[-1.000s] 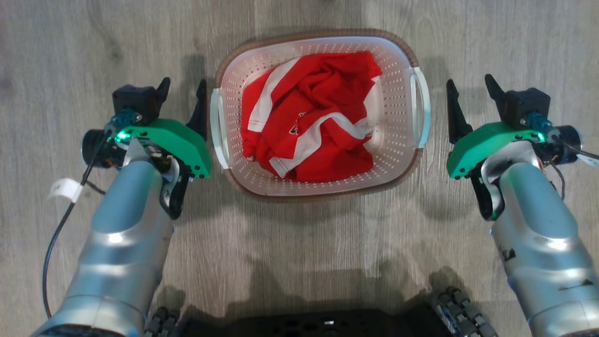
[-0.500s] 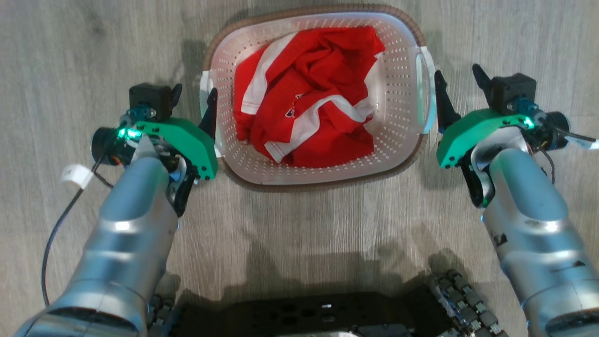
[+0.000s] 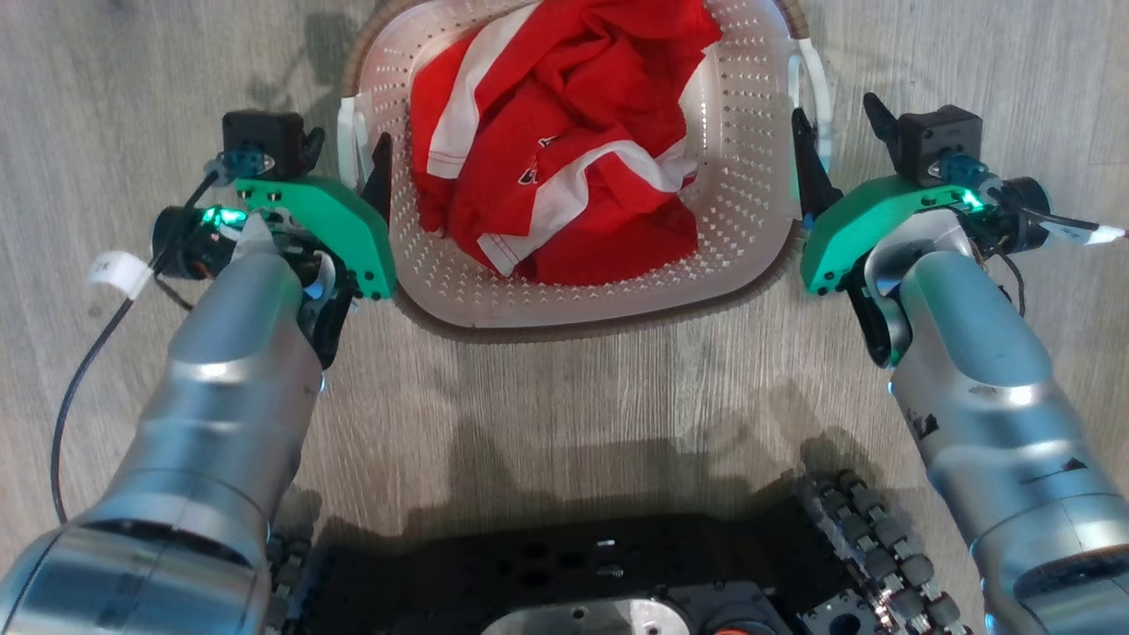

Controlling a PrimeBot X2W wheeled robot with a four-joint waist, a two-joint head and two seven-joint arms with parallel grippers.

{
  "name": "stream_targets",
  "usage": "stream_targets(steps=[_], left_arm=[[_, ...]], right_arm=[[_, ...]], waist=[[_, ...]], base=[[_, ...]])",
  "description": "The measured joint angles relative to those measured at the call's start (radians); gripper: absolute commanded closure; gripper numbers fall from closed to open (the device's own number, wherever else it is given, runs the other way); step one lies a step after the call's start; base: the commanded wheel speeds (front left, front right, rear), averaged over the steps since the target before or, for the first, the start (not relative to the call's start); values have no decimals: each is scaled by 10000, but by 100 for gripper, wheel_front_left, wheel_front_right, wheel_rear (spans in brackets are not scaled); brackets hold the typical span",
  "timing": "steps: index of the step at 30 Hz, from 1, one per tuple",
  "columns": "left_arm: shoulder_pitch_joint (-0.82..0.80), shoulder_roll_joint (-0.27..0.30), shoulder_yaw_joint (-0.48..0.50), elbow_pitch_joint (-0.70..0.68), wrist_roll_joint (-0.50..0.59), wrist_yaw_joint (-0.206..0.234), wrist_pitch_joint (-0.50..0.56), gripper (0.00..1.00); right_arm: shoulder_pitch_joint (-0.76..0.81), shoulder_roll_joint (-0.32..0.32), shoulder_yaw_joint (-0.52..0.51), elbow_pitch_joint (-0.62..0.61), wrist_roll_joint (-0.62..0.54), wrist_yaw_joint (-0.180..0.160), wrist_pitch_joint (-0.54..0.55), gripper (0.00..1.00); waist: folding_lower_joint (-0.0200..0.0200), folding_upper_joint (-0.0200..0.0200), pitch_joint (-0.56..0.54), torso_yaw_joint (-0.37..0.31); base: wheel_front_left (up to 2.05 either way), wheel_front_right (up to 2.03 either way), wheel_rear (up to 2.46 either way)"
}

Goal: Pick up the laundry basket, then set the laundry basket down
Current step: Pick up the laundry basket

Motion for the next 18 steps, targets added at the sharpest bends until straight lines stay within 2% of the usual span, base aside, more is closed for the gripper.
stream_targets(steps=[10, 11, 12, 13, 18], left_arm=[[-337, -23, -372, 399, -523, -75, 44, 0], [-359, -23, -374, 380, -677, -75, 44, 0], [-380, -23, -441, 382, -802, -75, 130, 18], [-385, -23, -568, 347, -884, -81, 157, 100], [-468, -199, -807, 232, -1388, -69, 226, 100]], right_arm=[[-586, 29, 476, 961, 430, 0, 0, 0], [-643, 29, 583, 1126, 522, 0, 0, 51], [-709, 29, 694, 1296, 637, 0, 0, 96], [-736, 31, 771, 1342, 715, 0, 0, 100], [-920, 157, 1156, 1682, 1206, 12, -100, 100]], waist=[[0, 0, 316, -13], [0, 0, 327, -3], [0, 0, 336, 8], [0, 0, 343, 13], [0, 0, 379, 75]], base=[[0, 0, 0], [0, 0, 0], [0, 0, 0], [0, 0, 0], [0, 0, 0]])
